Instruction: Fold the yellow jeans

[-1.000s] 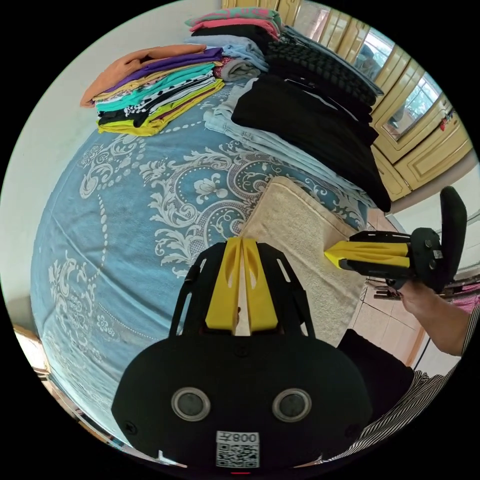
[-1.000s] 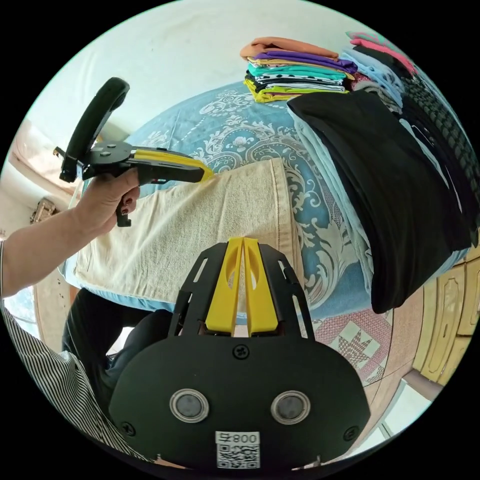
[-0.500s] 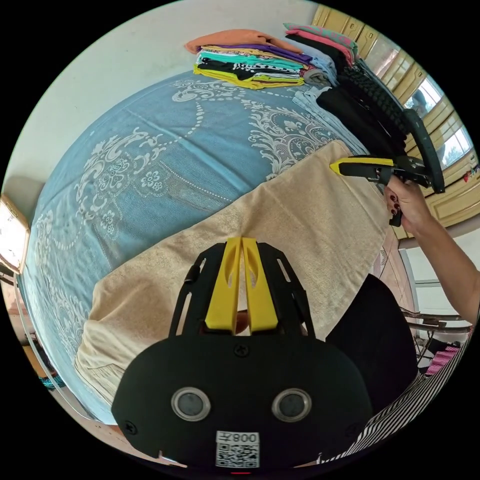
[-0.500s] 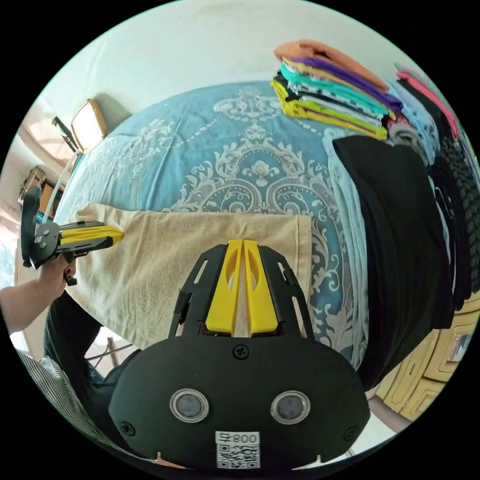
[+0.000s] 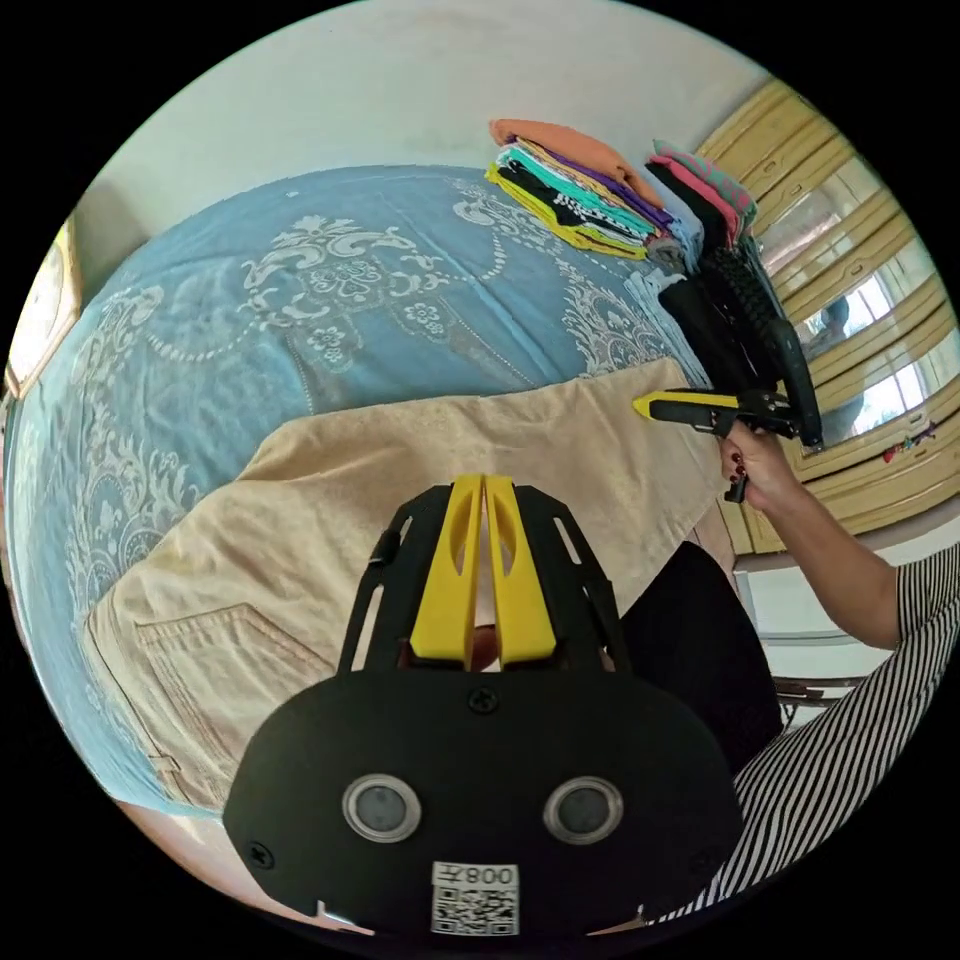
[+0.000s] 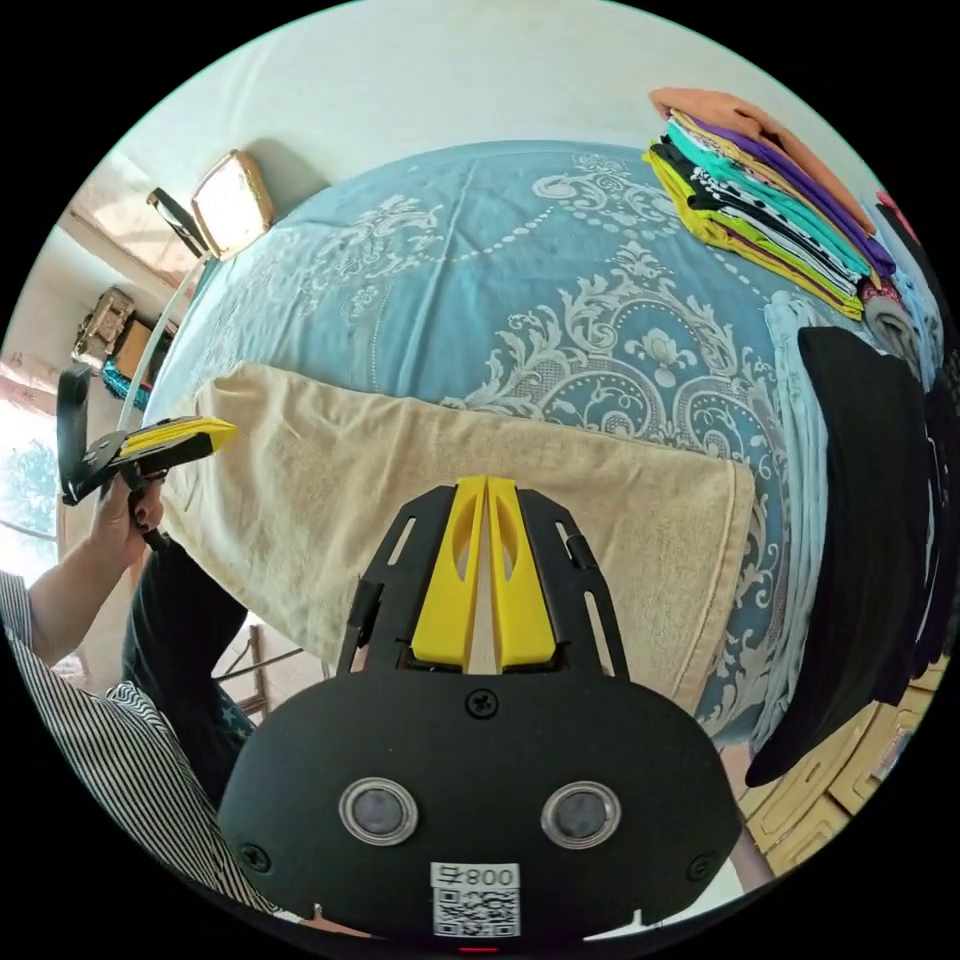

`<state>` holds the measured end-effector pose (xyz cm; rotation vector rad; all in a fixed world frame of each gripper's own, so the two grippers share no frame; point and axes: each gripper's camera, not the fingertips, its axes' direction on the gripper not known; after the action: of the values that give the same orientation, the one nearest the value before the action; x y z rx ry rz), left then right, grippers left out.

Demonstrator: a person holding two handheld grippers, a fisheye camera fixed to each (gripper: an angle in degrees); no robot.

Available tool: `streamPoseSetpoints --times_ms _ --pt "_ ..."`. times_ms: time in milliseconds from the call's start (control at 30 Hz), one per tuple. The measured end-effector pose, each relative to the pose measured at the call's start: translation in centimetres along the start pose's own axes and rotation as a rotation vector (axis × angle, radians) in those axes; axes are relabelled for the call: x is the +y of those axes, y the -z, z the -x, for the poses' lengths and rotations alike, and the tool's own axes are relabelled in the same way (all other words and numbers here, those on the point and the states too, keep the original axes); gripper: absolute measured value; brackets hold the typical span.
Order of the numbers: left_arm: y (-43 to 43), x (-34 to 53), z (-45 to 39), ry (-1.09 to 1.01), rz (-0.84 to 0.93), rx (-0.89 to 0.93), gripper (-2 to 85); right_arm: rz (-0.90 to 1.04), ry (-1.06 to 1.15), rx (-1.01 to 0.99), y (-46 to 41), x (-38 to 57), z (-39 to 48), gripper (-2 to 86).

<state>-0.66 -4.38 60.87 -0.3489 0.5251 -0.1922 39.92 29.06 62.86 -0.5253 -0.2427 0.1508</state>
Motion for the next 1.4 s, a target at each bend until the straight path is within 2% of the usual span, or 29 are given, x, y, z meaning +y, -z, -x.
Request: streamPoseSetpoints --times_ms 200,367,600,700,767,933,1000,1133,1267,1400 --pt "7.7 0.9 7.8 0.076 -0.041 -0.052 3.6 -0.077 0.211 -0.346 1.5 -6.1 6.1 2.0" --pt "13.1 2.1 13.2 0.086 -0.032 -0.088 6.6 0.069 0.357 -0.521 -1.8 -13.8 12.1 6.3" --pt "17.2 2.1 19.3 -0.011 0.046 0.007 9.4 0.228 0.424 -0.527 -5.3 -19.1 15.5 7.9" --pt "17.8 2.0 21.7 -0.014 0.103 0.133 9.1 0.292 0.414 -0.509 -6.7 -20.2 15.9 8.3" --pt "19.0 2.6 22.5 -0.032 0.096 0.218 5.7 0.341 0.403 -0.543 -7.6 -20.8 16.0 8.4" --pt "21.7 5.2 22.6 -0.003 0.054 0.203 1.2 0.388 0.390 -0.569 -8.2 -21.1 16.2 5.5" --pt "22.7 6.2 22.5 0.007 0.041 0.194 0.9 0.367 0.379 -0.604 -7.6 -20.9 16.1 3.3" --pt "25.9 7.9 21.8 0.011 0.003 0.190 1.0 0.154 0.372 -0.676 -3.2 -17.9 15.4 1.2" --pt "30.4 8.7 19.3 -0.073 -0.100 0.202 3.1 0.011 0.362 -0.669 -0.1 -13.1 15.9 0.7" --pt "32.2 7.9 16.1 -0.202 -0.105 0.226 7.9 -0.046 0.375 -0.612 1.0 -10.3 17.5 0.6"
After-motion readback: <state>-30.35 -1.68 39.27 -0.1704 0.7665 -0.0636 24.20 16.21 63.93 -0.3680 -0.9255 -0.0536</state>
